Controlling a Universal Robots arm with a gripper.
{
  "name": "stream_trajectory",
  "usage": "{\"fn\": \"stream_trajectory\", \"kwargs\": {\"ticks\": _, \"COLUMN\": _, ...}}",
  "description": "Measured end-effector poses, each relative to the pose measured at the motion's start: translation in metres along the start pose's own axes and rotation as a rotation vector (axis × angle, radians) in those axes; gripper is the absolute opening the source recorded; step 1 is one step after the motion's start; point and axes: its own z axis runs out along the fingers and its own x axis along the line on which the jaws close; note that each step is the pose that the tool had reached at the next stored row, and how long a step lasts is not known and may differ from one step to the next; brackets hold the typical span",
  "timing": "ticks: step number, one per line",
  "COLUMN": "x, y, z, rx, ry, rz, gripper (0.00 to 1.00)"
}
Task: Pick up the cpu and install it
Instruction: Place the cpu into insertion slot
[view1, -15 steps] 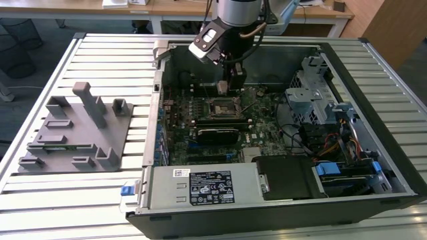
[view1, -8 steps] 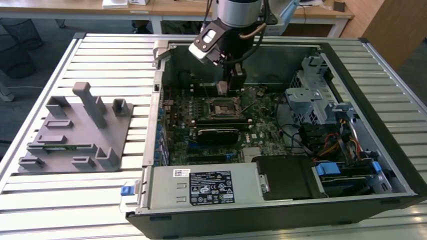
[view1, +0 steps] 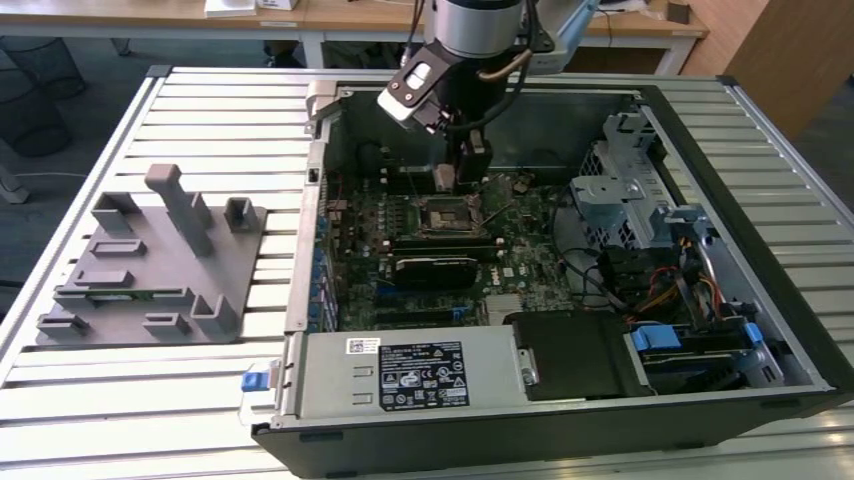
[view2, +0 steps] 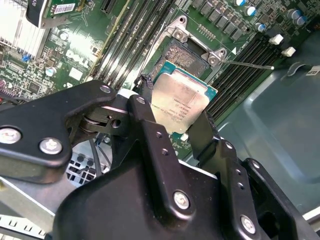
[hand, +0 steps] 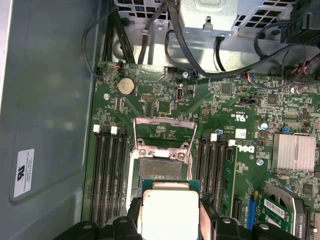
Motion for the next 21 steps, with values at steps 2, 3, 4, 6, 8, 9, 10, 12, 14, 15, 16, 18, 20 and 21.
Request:
{"fn": "stream_trajectory", "kwargs": {"ticks": 2, "x": 0.0000, "y": -0.0001, "z": 0.0023, "rx": 0.0001, "ry": -0.0005, "rz": 0.000, "gripper": 0.54}}
{"fn": "stream_trajectory", "kwargs": {"ticks": 3, "x": 0.0000, "y": -0.0001, "z": 0.0037, "rx": 0.0001, "ry": -0.0005, "rz": 0.000, "gripper": 0.54}}
{"fn": "stream_trajectory", "kwargs": {"ticks": 4, "x": -0.0001, "y": -0.0001, "z": 0.0052, "rx": 0.0001, "ry": -0.0006, "rz": 0.000, "gripper": 0.54}}
{"fn": "stream_trajectory", "kwargs": {"ticks": 6, "x": -0.0001, "y": -0.0002, "z": 0.0077, "rx": 0.0001, "ry": -0.0021, "rz": 0.000, "gripper": 0.54}}
{"fn": "stream_trajectory", "kwargs": {"ticks": 8, "x": -0.0001, "y": -0.0002, "z": 0.0097, "rx": 0.0005, "ry": -0.0060, "rz": 0.000, "gripper": 0.54}}
{"fn": "stream_trajectory", "kwargs": {"ticks": 9, "x": -0.0001, "y": -0.0002, "z": 0.0111, "rx": 0.0006, "ry": -0.0071, "rz": 0.000, "gripper": 0.54}}
{"fn": "stream_trajectory", "kwargs": {"ticks": 10, "x": 0.0002, "y": -0.0002, "z": 0.0122, "rx": 0.0005, "ry": -0.0072, "rz": 0.000, "gripper": 0.54}}
{"fn": "stream_trajectory", "kwargs": {"ticks": 12, "x": 0.0004, "y": 0.0002, "z": 0.0139, "rx": 0.0006, "ry": -0.0074, "rz": 0.000, "gripper": 0.54}}
{"fn": "stream_trajectory", "kwargs": {"ticks": 14, "x": 0.0015, "y": 0.0009, "z": 0.0161, "rx": 0.0007, "ry": -0.0075, "rz": 0.000, "gripper": 0.54}}
{"fn": "stream_trajectory", "kwargs": {"ticks": 15, "x": 0.0024, "y": 0.0014, "z": 0.0175, "rx": 0.0007, "ry": -0.0075, "rz": 0.000, "gripper": 0.54}}
{"fn": "stream_trajectory", "kwargs": {"ticks": 16, "x": 0.0033, "y": 0.0020, "z": 0.0190, "rx": 0.0006, "ry": -0.0074, "rz": 0.000, "gripper": 0.54}}
{"fn": "stream_trajectory", "kwargs": {"ticks": 18, "x": 0.0052, "y": 0.0036, "z": 0.0227, "rx": 0.0005, "ry": -0.0071, "rz": 0.000, "gripper": 0.54}}
{"fn": "stream_trajectory", "kwargs": {"ticks": 20, "x": 0.0075, "y": 0.0040, "z": 0.0263, "rx": 0.0006, "ry": -0.0070, "rz": 0.000, "gripper": 0.54}}
{"fn": "stream_trajectory", "kwargs": {"ticks": 21, "x": 0.0085, "y": 0.0040, "z": 0.0281, "rx": 0.0005, "ry": -0.0070, "rz": 0.001, "gripper": 0.54}}
